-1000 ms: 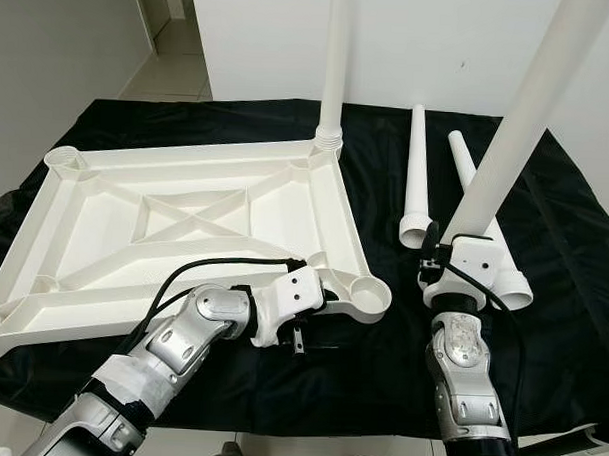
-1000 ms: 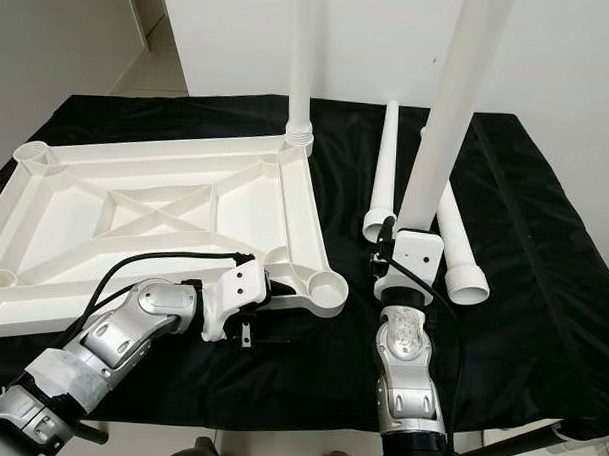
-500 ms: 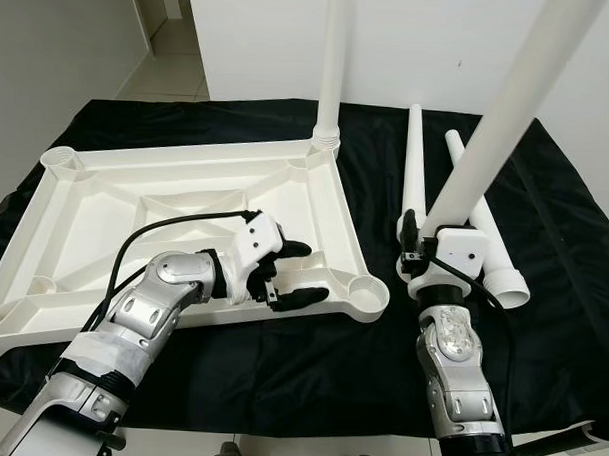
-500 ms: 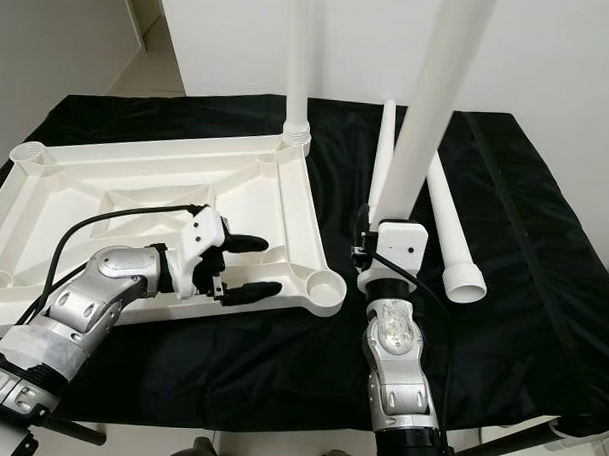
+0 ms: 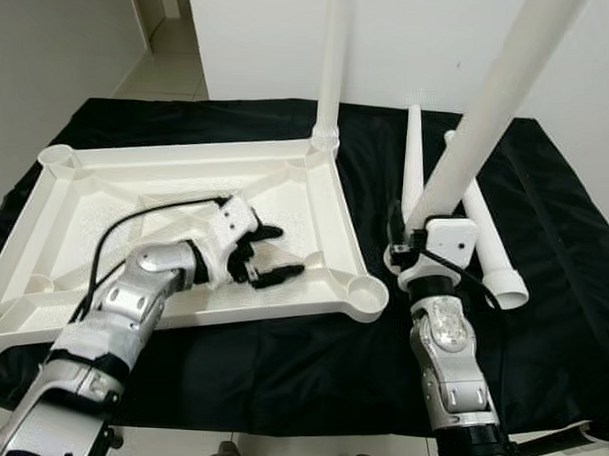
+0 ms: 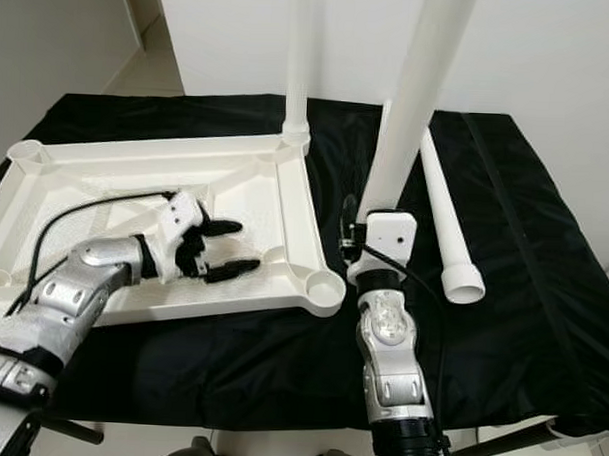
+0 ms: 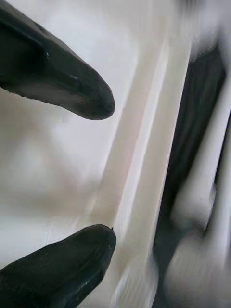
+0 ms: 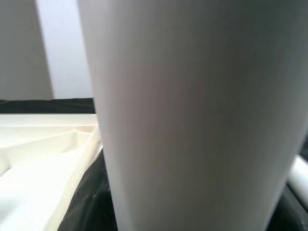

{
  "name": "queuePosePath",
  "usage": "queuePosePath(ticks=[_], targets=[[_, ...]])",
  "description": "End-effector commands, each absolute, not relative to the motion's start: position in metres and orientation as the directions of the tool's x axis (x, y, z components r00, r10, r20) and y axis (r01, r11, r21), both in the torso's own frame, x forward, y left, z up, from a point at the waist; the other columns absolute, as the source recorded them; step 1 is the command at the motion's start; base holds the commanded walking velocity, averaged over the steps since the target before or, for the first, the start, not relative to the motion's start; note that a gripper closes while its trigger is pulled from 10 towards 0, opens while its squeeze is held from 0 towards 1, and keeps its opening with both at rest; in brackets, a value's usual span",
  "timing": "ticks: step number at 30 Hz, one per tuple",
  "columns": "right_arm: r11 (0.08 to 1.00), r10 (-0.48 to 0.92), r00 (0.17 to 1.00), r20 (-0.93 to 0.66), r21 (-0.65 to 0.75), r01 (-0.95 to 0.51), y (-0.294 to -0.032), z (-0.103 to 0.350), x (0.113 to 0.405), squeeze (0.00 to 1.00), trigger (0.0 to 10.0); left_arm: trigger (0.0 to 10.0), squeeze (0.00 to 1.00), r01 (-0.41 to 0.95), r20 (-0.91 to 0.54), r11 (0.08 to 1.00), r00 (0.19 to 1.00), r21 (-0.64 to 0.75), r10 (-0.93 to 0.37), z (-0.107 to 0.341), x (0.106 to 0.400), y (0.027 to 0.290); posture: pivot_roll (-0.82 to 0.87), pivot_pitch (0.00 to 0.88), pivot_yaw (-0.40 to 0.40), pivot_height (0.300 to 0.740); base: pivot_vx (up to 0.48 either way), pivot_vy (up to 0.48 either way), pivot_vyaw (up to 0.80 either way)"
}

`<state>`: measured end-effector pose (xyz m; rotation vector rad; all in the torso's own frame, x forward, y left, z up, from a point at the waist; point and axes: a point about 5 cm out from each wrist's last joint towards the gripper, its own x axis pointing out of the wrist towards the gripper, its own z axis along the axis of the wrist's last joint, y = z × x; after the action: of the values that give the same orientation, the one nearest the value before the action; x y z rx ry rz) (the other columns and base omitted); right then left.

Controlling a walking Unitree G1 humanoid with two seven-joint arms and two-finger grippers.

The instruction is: Building children table

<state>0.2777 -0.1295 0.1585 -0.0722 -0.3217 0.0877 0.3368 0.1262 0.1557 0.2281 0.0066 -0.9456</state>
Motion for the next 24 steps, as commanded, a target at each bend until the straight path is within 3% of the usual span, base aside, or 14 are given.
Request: queuePosePath(ticks=[1, 5, 11, 24], targets=[[0.990, 0.136, 0.941, 0.309, -0.087, -0.115, -0.124, 0.159, 0.276, 0.00, 10.0, 10.0, 0.00, 0.751, -0.072, 0.625, 0.650, 0.215, -0.756, 0.161, 0.343, 0.128, 0.02, 0.000, 0.017, 0.740, 0.000, 0.000, 0.00], [0.980, 0.196, 0.937, 0.290, -0.092, -0.177, -0.118, 0.157, 0.274, 0.00, 10.0, 10.0, 0.00, 0.717, 0.004, 0.669, 0.682, 0.193, -0.732, 0.169, 0.345, 0.121, 0.02, 0.000, 0.017, 0.740, 0.000, 0.000, 0.00], [0.953, 0.302, 0.920, 0.250, -0.074, -0.292, -0.107, 0.152, 0.266, 0.00, 10.0, 10.0, 0.00, 0.805, 0.073, 0.575, 0.571, 0.147, -0.818, 0.168, 0.327, 0.111, 0.02, 0.000, 0.008, 0.740, 0.000, 0.000, 0.00], [0.944, 0.326, 0.915, 0.239, -0.031, -0.329, -0.107, 0.150, 0.260, 0.00, 10.0, 10.0, 0.00, 0.863, 0.006, 0.462, 0.471, 0.204, -0.882, 0.154, 0.307, 0.124, 0.02, 0.000, 0.005, 0.740, 0.000, 0.000, 0.00]])
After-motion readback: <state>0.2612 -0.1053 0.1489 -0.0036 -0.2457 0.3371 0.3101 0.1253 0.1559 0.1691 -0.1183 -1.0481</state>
